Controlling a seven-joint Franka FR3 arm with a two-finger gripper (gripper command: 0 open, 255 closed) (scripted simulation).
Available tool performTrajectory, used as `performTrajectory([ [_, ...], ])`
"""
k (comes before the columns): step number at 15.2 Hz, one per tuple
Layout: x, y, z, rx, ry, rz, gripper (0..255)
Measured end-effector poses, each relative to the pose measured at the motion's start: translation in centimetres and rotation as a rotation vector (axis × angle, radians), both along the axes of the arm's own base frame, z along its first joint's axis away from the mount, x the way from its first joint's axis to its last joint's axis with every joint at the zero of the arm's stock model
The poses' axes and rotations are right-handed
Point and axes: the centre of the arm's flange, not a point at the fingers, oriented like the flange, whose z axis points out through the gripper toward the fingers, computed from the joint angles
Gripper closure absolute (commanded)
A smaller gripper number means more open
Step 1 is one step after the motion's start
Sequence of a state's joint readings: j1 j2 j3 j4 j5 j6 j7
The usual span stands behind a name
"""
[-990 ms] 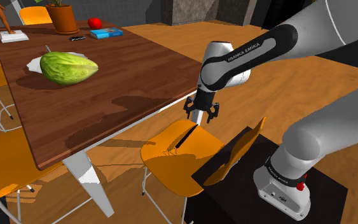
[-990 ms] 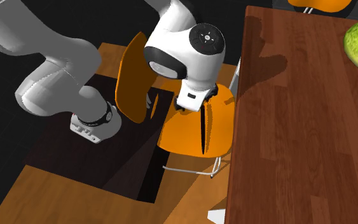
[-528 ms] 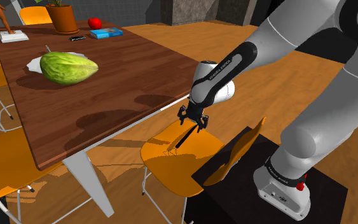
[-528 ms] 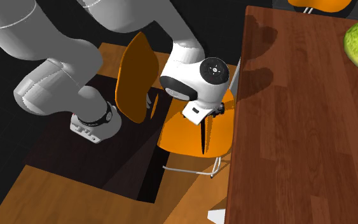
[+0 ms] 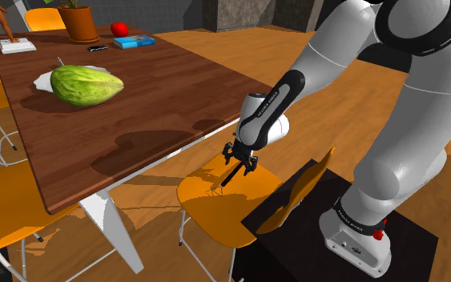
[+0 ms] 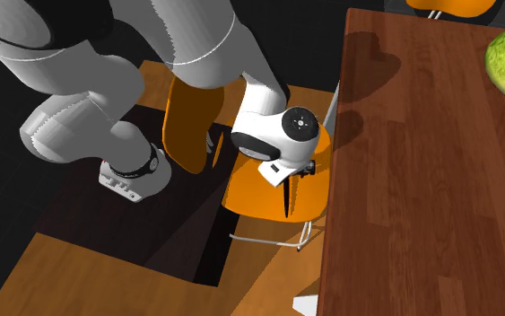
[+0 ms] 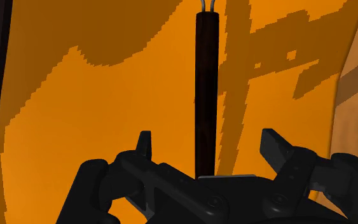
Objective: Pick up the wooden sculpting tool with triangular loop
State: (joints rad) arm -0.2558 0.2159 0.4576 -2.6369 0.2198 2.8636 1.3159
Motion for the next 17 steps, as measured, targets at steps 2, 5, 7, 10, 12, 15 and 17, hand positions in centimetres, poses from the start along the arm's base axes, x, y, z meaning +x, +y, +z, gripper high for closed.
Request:
performTrajectory([
  [2,0.1,0.1,-1.0,0.0,0.0,0.0,0],
  [5,0.2,0.1,-1.3,-0.001,-0.001,0.0,255],
  [7,0.2,0.1,-1.3,-0.001,-0.001,0.0,255],
  [10,0.2,0.1,-1.3,-0.001,-0.001,0.0,255],
  [12,0.2,0.1,-1.3,-0.001,-0.001,0.0,255],
  [15,0.1,0.1,-0.7,-0.001,0.0,-0.001,255],
  [17,0.2,0.1,0.2,0.0,-0.001,0.0,255],
])
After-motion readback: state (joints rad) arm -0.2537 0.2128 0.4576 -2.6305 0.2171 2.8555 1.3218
